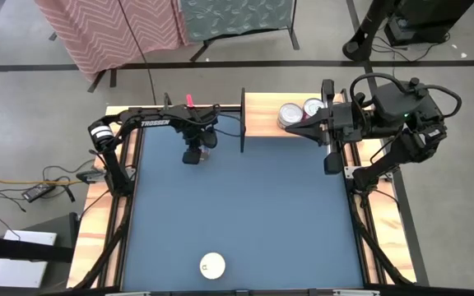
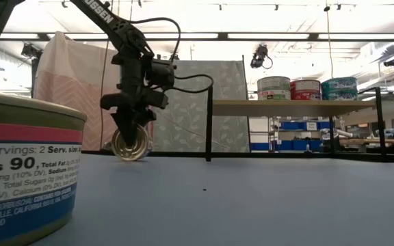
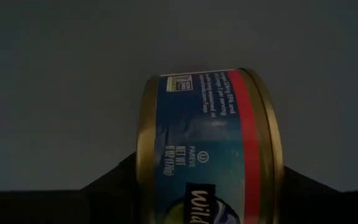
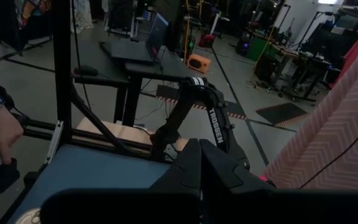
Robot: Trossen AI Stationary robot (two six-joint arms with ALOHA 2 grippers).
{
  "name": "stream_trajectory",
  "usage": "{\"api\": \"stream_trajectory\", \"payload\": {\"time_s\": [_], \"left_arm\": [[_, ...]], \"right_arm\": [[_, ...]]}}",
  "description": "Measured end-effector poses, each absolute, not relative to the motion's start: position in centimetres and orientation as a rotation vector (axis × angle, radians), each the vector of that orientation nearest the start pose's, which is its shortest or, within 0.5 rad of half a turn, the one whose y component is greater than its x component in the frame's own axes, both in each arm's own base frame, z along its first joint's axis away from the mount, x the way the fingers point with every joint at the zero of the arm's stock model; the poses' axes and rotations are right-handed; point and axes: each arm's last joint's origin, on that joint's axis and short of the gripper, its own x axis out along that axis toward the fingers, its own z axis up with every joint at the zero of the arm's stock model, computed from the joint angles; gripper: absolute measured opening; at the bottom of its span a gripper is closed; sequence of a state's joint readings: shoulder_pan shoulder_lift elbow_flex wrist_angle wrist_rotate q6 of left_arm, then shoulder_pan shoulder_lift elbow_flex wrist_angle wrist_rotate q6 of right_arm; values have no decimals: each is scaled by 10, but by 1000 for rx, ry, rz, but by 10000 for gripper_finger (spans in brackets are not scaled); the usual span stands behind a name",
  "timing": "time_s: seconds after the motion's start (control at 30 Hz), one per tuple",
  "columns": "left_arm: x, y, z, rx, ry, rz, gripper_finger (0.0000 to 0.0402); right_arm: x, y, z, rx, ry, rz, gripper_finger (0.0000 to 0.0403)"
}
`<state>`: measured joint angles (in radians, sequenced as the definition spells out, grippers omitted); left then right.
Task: Stack canned seafood by type on shelf
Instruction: Put the top blue-pink tuna can on the shelf
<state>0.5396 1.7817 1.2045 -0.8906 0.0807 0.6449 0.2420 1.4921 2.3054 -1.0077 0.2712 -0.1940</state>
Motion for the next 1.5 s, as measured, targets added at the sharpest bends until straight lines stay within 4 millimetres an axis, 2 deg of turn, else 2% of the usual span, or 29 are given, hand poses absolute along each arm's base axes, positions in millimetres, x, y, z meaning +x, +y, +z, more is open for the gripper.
{"api": "stream_trajectory", "payload": {"time_s": [0.23,0.4,0.6,0.77,0.97,1.1,1.3,1.5], "left_arm": [[277,165,186,73,1483,-60,185],[284,166,210,71,1424,-37,187],[297,172,266,68,1233,35,185],[305,176,328,23,1044,149,187],[307,176,402,-124,761,299,187],[308,176,435,-278,551,380,185],[319,170,450,-537,334,445,191],[328,167,451,-646,203,606,185]], "right_arm": [[213,45,567,-242,190,-8,8],[213,45,567,-260,191,-6,8],[214,45,567,-272,191,-4,8],[214,45,567,-282,192,-4,8],[213,44,567,-300,202,-33,8],[213,42,565,-340,229,-80,8],[212,39,565,-422,253,-183,8],[192,33,572,-468,266,-478,8]]}}
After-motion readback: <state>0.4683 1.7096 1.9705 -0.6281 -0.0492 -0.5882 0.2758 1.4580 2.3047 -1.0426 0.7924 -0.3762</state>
